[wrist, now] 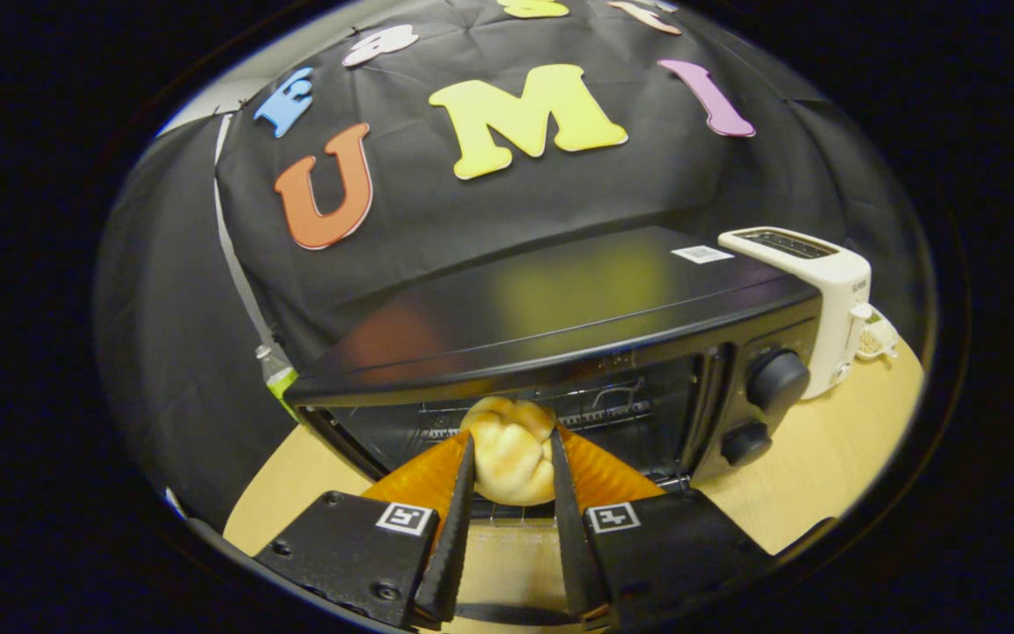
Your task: Open the toaster oven, put the food inside, and close the toaster oven door.
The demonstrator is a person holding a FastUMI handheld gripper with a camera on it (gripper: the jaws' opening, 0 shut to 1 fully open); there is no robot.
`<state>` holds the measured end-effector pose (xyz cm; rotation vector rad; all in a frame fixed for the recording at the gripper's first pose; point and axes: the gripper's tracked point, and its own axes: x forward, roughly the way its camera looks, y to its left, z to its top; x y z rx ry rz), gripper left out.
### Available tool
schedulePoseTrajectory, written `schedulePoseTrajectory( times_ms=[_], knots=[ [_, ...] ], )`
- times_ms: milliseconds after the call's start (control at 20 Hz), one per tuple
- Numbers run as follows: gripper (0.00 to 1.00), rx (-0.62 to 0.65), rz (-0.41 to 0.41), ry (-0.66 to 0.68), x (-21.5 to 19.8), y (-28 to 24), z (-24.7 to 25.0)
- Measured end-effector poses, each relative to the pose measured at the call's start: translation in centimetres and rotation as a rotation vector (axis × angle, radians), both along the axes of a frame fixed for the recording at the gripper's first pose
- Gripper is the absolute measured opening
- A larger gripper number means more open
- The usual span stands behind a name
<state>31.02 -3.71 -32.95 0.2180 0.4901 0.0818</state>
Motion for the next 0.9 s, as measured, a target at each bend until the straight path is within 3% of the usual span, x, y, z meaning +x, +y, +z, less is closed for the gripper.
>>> schedulePoseTrajectory(
  times_ms=[350, 450, 600, 800, 900],
  knots=[
    [0.52, -0.114, -0.027, 0.020, 4.2, 0.0, -1.9],
    [0.56, -0.145, -0.021, 0.008, 4.5, 0.2, -2.0],
    [0.82, -0.149, -0.026, 0.007, 4.4, 0.2, -2.1],
    [0.98, -0.144, -0.008, -0.009, 2.6, 0.3, -0.6],
    [0.99, -0.149, 0.007, -0.003, 1.3, 0.3, -0.1]
  ],
)
